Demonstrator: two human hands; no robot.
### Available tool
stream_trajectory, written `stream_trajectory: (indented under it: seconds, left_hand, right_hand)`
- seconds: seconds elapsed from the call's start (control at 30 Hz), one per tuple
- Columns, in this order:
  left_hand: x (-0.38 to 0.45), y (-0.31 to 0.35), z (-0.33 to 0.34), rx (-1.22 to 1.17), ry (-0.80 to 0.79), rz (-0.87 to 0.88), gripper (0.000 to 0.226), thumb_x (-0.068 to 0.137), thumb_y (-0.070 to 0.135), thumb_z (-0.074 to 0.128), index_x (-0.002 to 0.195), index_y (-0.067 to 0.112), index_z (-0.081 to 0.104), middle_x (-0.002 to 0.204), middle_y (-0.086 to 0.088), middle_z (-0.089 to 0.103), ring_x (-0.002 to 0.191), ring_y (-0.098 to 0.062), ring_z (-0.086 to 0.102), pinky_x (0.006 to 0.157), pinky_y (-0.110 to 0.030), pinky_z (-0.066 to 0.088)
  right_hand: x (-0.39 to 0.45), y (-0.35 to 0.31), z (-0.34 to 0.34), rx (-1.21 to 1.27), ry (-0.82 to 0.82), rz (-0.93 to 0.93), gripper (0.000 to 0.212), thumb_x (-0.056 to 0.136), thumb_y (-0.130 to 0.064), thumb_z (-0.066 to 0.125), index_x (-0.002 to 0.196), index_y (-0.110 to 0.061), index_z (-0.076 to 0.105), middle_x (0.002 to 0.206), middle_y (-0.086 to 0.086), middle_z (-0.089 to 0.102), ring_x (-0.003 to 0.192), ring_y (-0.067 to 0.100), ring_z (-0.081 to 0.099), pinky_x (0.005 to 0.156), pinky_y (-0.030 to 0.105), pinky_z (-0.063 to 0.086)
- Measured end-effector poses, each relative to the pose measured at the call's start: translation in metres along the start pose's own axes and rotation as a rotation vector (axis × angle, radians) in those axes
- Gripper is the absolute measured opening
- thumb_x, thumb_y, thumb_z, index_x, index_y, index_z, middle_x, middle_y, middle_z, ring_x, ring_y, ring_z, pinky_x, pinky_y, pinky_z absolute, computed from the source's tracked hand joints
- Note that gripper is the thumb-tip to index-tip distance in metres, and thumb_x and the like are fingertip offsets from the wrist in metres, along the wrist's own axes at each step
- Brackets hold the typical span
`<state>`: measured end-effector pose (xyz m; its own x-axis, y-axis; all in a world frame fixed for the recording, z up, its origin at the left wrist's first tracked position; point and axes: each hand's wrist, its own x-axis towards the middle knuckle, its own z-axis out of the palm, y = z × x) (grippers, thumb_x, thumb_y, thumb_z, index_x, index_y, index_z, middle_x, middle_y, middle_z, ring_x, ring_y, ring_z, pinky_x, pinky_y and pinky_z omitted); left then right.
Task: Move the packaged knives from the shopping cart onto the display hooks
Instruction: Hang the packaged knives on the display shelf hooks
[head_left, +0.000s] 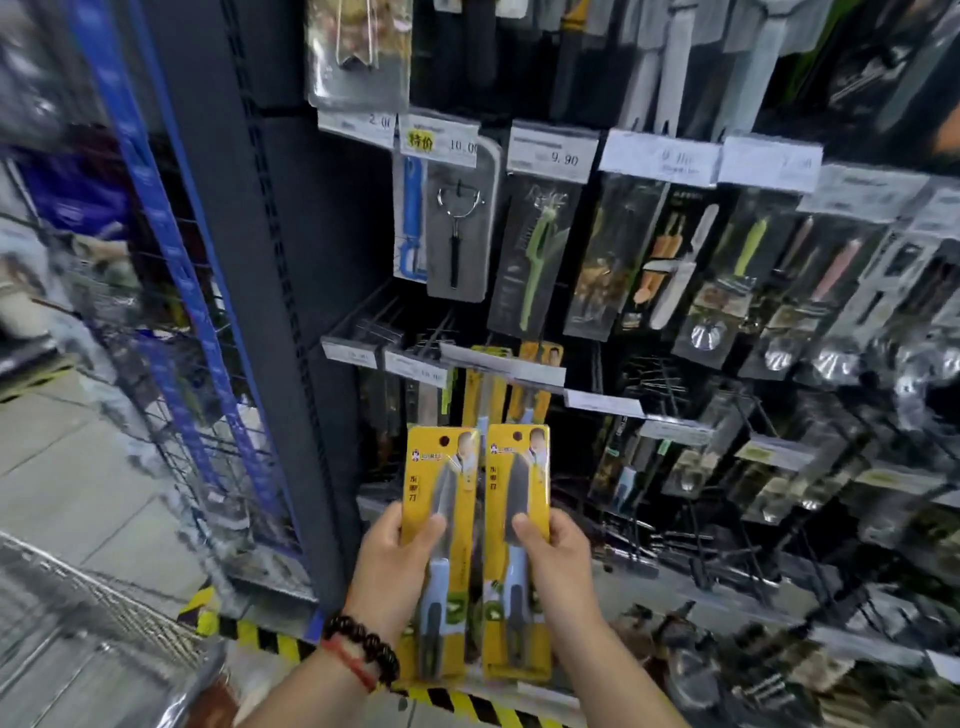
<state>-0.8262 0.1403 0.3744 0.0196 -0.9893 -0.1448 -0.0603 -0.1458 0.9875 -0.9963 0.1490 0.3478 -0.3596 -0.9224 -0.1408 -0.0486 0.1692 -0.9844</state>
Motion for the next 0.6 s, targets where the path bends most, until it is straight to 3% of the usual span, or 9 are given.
stream_trajectory:
  seconds: [0.07,0.17,0.23,0.33,0.4,0.47,0.6]
  left_hand:
    - [0.01,-0.004,-0.003,-0.02,0.029,-0.019,0.018,0.093,0.025,0.061,0.077,0.015,0.061,0.08,-0.005,0.067,0.084,-0.025,0.064,0.078,-0.038,0.053]
    - [0.026,-0.01,-0.01,-0.092,0.076,-0.076,0.028,0.095,0.024,0.058,0.068,0.023,0.049,0.065,0.009,0.051,0.073,-0.017,0.052,0.064,-0.024,0.038]
    - [0.041,-0.016,-0.017,-0.115,0.064,-0.125,0.027,0.095,0.028,0.057,0.07,0.021,0.048,0.071,0.007,0.051,0.079,-0.022,0.053,0.067,-0.025,0.035]
    - [0.065,-0.022,-0.028,-0.154,0.032,-0.175,0.019,0.096,0.028,0.057,0.08,0.018,0.057,0.085,0.002,0.058,0.087,-0.018,0.056,0.082,-0.032,0.037]
    - [0.081,-0.027,-0.035,-0.144,-0.001,-0.181,0.023,0.095,0.028,0.058,0.091,0.006,0.062,0.096,-0.014,0.061,0.095,-0.027,0.058,0.08,-0.034,0.042]
    - [0.096,-0.029,-0.042,-0.14,-0.019,-0.187,0.022,0.095,0.025,0.058,0.096,0.003,0.062,0.101,-0.016,0.063,0.091,-0.022,0.06,0.076,-0.027,0.044]
    - [0.126,-0.035,-0.053,-0.113,-0.059,-0.171,0.018,0.095,0.024,0.057,0.091,0.007,0.062,0.093,-0.017,0.062,0.082,-0.017,0.059,0.07,-0.023,0.044]
  right_hand:
    - [0.018,0.005,0.01,-0.018,-0.038,0.015,0.016,0.095,-0.021,0.061,0.096,-0.006,0.066,0.095,0.014,0.07,0.092,0.03,0.066,0.082,0.038,0.051]
    - [0.047,0.011,0.026,-0.035,-0.063,0.064,0.035,0.095,-0.029,0.061,0.118,-0.003,0.061,0.117,0.012,0.066,0.109,0.032,0.062,0.092,0.041,0.049]
    - [0.069,0.012,0.037,-0.046,-0.058,0.069,0.024,0.096,-0.024,0.059,0.11,-0.005,0.063,0.109,0.01,0.068,0.102,0.029,0.063,0.082,0.034,0.049]
    - [0.096,0.005,0.055,-0.061,-0.05,0.067,0.01,0.097,-0.018,0.057,0.097,-0.01,0.063,0.096,0.006,0.066,0.086,0.019,0.061,0.07,0.028,0.044]
    - [0.112,0.004,0.068,-0.071,-0.041,0.063,0.011,0.097,-0.017,0.057,0.1,-0.009,0.063,0.099,0.008,0.067,0.089,0.02,0.061,0.072,0.032,0.045]
    - [0.126,0.006,0.08,-0.074,-0.019,0.07,0.012,0.097,-0.015,0.056,0.104,-0.008,0.063,0.101,0.008,0.067,0.093,0.023,0.062,0.077,0.037,0.044]
    - [0.148,0.013,0.098,-0.059,0.043,0.066,0.015,0.097,-0.012,0.056,0.105,-0.001,0.063,0.1,0.01,0.068,0.093,0.027,0.063,0.073,0.031,0.047]
